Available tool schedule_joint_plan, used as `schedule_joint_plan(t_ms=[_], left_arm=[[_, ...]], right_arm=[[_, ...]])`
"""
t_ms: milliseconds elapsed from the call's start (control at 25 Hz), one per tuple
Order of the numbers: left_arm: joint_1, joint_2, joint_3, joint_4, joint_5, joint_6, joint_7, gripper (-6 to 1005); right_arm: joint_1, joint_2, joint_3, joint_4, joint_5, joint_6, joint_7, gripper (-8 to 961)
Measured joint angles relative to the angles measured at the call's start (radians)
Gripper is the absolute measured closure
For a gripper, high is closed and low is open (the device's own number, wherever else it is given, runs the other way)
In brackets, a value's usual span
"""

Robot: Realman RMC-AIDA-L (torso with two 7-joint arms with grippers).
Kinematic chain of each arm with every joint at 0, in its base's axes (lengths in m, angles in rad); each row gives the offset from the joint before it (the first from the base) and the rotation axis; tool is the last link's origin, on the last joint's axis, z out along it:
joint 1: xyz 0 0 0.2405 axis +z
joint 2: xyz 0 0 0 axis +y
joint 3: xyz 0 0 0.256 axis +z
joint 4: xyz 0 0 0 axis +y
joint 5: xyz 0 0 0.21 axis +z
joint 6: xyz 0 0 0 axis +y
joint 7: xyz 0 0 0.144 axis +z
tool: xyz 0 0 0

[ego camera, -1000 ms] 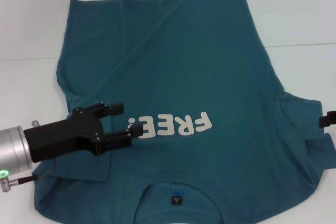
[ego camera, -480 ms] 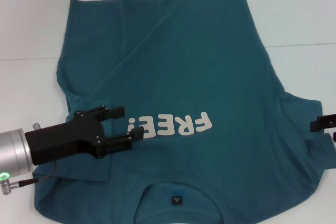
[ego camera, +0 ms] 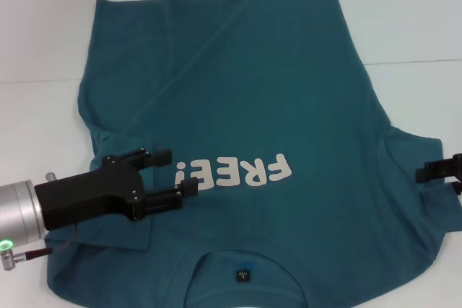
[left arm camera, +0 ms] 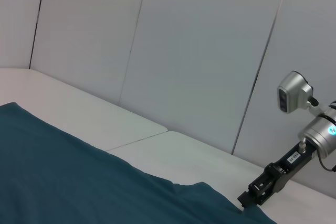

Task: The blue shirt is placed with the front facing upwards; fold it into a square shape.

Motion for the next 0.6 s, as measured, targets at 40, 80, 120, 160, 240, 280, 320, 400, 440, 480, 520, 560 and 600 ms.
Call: schedule_joint_plan(t_ms=[40, 80, 120, 160, 240, 280, 320, 400, 440, 480, 520, 560, 600], left_arm=[[0.000, 0.000, 0.000, 0.000, 0.000, -0.001, 0.000, 170], [0.000, 0.000, 0.000, 0.000, 0.000, -0.002, 0.001, 170], [0.000, 0.000, 0.000, 0.000, 0.002, -0.003, 0.001, 170], [0.000, 0.000, 0.000, 0.000, 0.005, -0.003, 0.001, 170], [0.000, 0.000, 0.000, -0.001, 0.011, -0.004, 0.001, 170], [0.000, 0.000, 0.000, -0.001, 0.011, -0.004, 0.001, 170], [0.000, 0.000, 0.000, -0.001, 0.012, -0.004, 0.001, 170], [0.000, 0.000, -0.001, -0.002, 0.012, -0.004, 0.001, 170], [0.000, 0.000, -0.003, -0.002, 0.012, -0.004, 0.001, 170], [0.000, -0.001, -0.004, -0.002, 0.012, -0.003, 0.001, 170], [0.000, -0.001, -0.005, -0.002, 0.012, -0.001, 0.001, 170], [0.000, -0.001, -0.006, -0.002, 0.012, 0.000, 0.001, 170], [0.000, -0.002, -0.007, -0.002, 0.012, 0.001, 0.001, 170]], right_arm=[[0.000, 0.000, 0.000, 0.005, 0.000, 0.007, 0.000, 225], [0.000, 0.000, 0.000, 0.009, 0.000, 0.013, 0.000, 232], [0.000, 0.000, 0.000, 0.012, -0.001, 0.020, -0.001, 240], [0.000, 0.000, 0.000, 0.012, -0.002, 0.024, -0.005, 248], [0.000, 0.000, 0.000, 0.013, -0.004, 0.027, -0.021, 263], [0.000, 0.000, 0.000, 0.013, -0.004, 0.029, -0.031, 290], [0.000, 0.000, 0.000, 0.013, -0.004, 0.031, -0.040, 317], [0.000, 0.001, 0.000, 0.016, -0.004, 0.036, -0.054, 371], [0.000, 0.002, -0.001, 0.017, -0.004, 0.038, -0.061, 398], [0.000, 0.003, -0.001, 0.017, -0.004, 0.038, -0.068, 425], [0.000, 0.004, -0.001, 0.017, -0.003, 0.038, -0.075, 452], [0.000, 0.005, -0.001, 0.017, -0.002, 0.037, -0.081, 479], [0.000, 0.006, -0.001, 0.015, -0.002, 0.035, -0.085, 506]])
